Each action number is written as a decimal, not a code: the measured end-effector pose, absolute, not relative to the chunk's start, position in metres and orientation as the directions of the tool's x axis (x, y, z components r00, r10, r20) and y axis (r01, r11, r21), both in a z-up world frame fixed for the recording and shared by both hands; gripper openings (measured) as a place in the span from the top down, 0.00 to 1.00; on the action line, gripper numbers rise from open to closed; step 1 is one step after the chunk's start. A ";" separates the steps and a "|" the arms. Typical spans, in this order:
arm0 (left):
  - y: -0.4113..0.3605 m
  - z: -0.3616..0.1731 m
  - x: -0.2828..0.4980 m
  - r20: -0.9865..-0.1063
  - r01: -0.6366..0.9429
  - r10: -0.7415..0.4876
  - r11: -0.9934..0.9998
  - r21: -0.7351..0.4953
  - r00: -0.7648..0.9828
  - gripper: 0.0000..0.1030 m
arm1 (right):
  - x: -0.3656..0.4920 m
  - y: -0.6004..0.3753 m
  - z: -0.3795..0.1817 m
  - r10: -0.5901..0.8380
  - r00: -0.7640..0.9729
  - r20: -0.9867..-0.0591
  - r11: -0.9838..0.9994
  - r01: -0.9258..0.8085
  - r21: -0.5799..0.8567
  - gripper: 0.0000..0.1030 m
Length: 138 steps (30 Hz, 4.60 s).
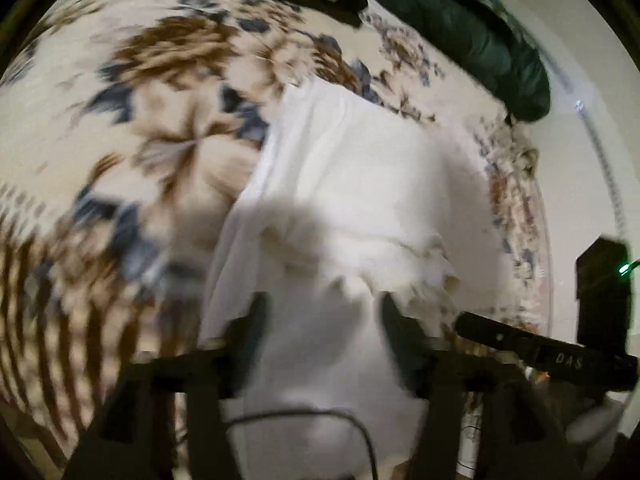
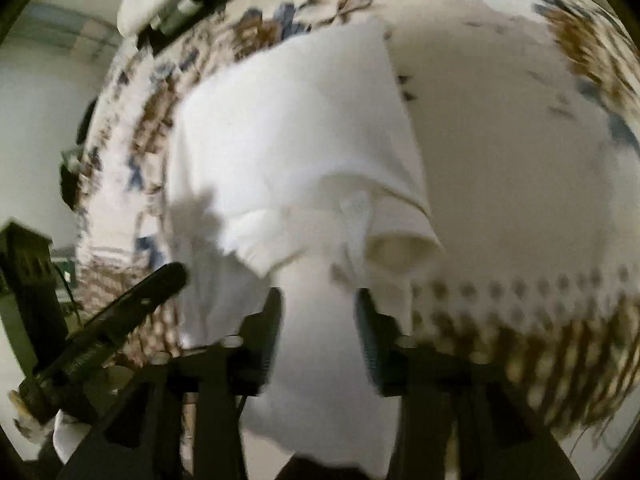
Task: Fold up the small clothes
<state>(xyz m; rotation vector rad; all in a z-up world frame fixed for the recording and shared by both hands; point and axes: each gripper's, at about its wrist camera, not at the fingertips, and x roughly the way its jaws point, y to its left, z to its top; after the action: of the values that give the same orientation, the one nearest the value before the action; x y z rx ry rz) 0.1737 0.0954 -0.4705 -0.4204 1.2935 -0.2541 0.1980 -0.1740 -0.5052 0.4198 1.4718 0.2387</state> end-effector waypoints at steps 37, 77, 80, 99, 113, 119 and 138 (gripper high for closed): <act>0.134 -0.447 0.253 -0.622 -0.278 -0.653 0.559 -0.781 0.432 0.94 | 0.178 -0.237 -0.482 0.722 0.322 -0.612 0.498 0.372 0.783 0.95; 0.121 -0.523 0.385 -0.804 -0.164 -0.526 0.799 -0.578 0.277 0.59 | 0.346 -0.255 -0.556 0.511 0.268 -0.817 0.741 0.345 0.577 0.66; 0.112 -0.521 0.398 -0.811 -0.095 -0.485 0.837 -0.539 0.328 0.93 | 0.356 -0.251 -0.549 0.503 0.305 -0.809 0.744 0.323 0.585 0.97; 0.167 -0.559 0.361 -0.669 -0.245 -0.716 0.625 -0.741 0.197 0.30 | 0.339 -0.269 -0.555 0.619 0.198 -0.760 0.701 0.296 0.649 0.27; 0.133 -0.541 0.351 -0.618 -0.164 -0.756 0.596 -0.786 0.214 0.89 | 0.313 -0.232 -0.596 0.812 0.113 -0.573 0.532 0.261 0.806 0.86; 0.152 -0.484 0.372 -0.584 -0.131 -0.767 0.571 -0.810 0.266 0.89 | 0.327 -0.224 -0.535 0.808 0.160 -0.567 0.529 0.226 0.818 0.86; 0.267 -0.357 0.724 -0.681 0.065 -0.567 0.788 -0.612 0.463 0.87 | 0.688 -0.061 -0.394 0.786 0.346 -0.511 0.546 -0.002 0.838 0.86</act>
<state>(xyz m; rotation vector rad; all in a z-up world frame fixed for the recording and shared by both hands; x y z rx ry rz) 0.7235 0.2671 -0.3567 -0.5574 1.0250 -0.4136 0.6880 -0.0615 -0.3943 0.8624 1.1092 0.6037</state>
